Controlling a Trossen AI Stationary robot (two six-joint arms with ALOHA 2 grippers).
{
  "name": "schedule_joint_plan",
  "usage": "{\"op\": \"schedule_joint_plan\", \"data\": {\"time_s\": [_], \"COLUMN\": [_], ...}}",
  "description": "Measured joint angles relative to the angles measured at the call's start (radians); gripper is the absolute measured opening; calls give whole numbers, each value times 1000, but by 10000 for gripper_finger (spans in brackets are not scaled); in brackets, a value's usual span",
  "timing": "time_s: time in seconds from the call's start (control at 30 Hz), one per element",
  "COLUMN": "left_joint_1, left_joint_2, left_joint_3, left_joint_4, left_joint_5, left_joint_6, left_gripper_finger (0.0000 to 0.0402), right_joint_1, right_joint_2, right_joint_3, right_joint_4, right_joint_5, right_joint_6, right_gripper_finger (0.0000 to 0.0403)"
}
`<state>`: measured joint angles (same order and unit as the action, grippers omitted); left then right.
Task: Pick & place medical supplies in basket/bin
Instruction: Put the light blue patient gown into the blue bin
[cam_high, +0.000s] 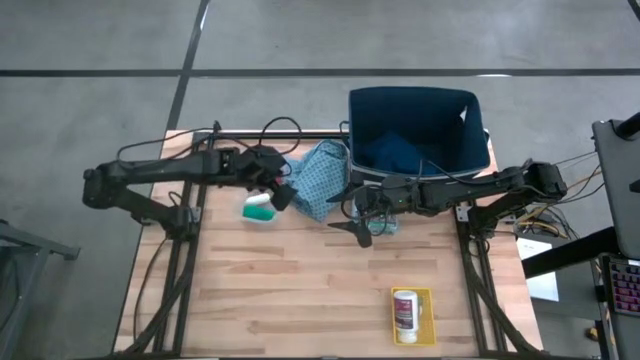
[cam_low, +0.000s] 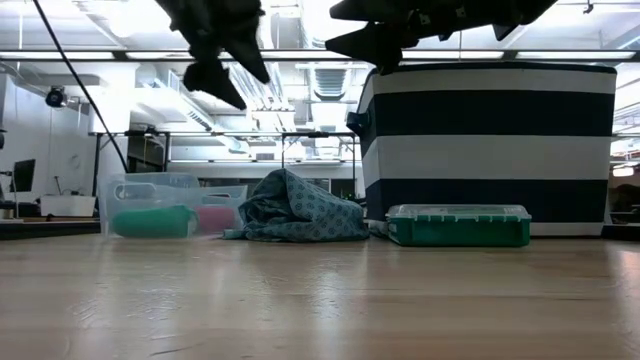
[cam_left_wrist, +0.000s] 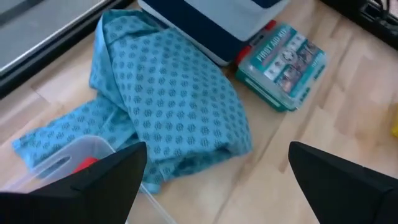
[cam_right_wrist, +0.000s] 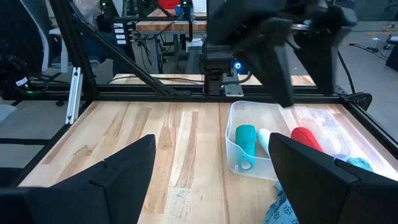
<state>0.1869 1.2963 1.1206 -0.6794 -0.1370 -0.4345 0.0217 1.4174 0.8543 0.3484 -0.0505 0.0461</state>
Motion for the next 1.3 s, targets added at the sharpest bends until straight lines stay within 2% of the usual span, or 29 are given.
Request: {"op": "schedule_joint_plan", "data": {"time_s": [0.17, 0.4, 0.57, 0.7, 0.97, 1.3], "left_joint_1": [40, 88, 112, 148, 197, 192], "left_joint_2": [89, 257, 390, 470, 550, 560], "left_joint_3": [27, 202, 333, 396, 401, 350], "left_joint_4": [-3, -110, -217, -222, -139, -7], "left_joint_5": [0, -1, -27, -14, 88, 97], "left_joint_6": [-1, 72, 49, 81, 100, 147], "left_gripper_finger": [399, 399, 399, 399, 399, 399], "right_joint_1": [0, 0, 0, 0, 0, 0], "right_joint_2": [0, 0, 0, 0, 0, 0], "right_joint_3": [0, 0, 0, 0, 0, 0], "right_joint_4": [0, 0, 0, 0, 0, 0], "right_joint_5": [0, 0, 0, 0, 0, 0], "right_joint_6": [-1, -1, 2, 3, 2, -1], "right_gripper_finger": [302, 311, 317, 318, 306, 306]}}
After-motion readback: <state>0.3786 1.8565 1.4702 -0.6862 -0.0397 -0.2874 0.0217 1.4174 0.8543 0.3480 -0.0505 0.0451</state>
